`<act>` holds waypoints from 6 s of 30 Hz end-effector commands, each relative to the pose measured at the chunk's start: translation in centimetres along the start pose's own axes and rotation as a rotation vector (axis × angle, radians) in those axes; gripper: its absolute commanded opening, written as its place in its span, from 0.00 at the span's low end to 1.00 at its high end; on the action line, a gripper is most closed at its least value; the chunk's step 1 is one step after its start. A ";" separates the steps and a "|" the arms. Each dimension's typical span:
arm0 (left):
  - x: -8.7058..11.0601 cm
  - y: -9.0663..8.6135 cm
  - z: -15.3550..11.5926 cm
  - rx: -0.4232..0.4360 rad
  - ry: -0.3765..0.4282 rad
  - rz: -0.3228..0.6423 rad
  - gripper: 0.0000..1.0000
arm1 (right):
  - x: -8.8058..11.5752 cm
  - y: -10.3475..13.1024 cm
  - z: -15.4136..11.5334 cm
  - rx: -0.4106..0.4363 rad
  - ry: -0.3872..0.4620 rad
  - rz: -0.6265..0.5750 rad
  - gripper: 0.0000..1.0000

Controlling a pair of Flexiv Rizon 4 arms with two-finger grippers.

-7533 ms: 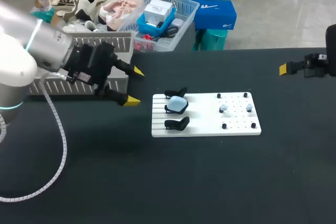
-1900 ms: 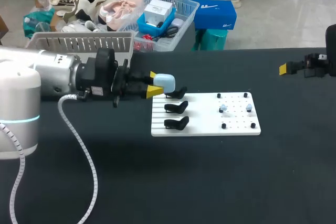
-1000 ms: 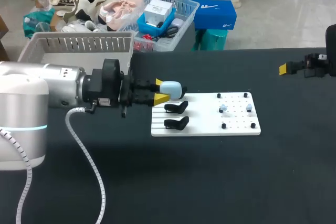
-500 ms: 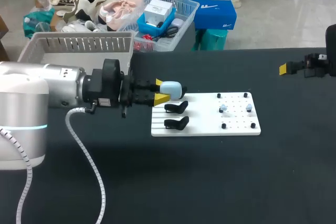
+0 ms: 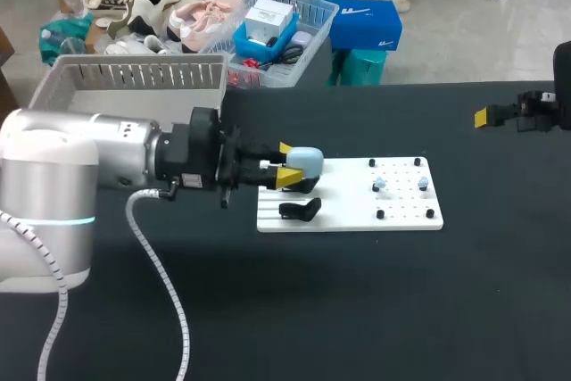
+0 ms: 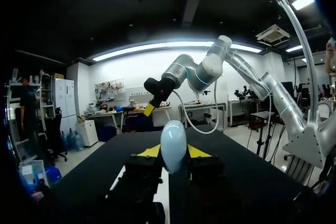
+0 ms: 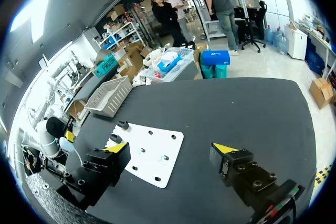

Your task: Pick up each earbud case from the left stands, insert the matching earbuds, close the lid, and place the case in the box.

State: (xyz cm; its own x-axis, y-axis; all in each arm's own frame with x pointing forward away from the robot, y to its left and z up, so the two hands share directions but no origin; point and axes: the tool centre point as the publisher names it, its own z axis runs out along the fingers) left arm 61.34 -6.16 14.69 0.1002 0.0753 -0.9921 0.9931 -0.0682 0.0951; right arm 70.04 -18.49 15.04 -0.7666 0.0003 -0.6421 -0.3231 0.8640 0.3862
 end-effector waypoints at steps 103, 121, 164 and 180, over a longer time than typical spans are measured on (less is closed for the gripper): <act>5.3 1.8 4.7 -0.020 0.011 -0.097 0.00 | 11.1 15.4 2.0 -0.152 0.103 -0.192 1.00; 5.3 1.8 4.7 -0.020 0.011 -0.097 0.00 | 13.2 19.4 2.1 -0.196 0.113 -0.299 1.00; 5.6 2.5 4.4 -0.022 0.006 -0.066 0.00 | 10.4 19.9 6.7 -0.072 0.184 -0.248 1.00; 5.6 2.5 4.4 -0.022 0.006 -0.066 0.00 | 9.0 18.4 8.6 -0.052 0.219 -0.231 1.00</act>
State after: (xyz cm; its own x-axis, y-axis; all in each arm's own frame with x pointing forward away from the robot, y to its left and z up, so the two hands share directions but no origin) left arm 63.95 -10.20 9.14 0.0340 0.0866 -0.9957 0.9987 -0.0401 0.0306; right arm 61.30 1.47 10.93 -0.7649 -0.3039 -0.5679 -0.5255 0.8042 0.2776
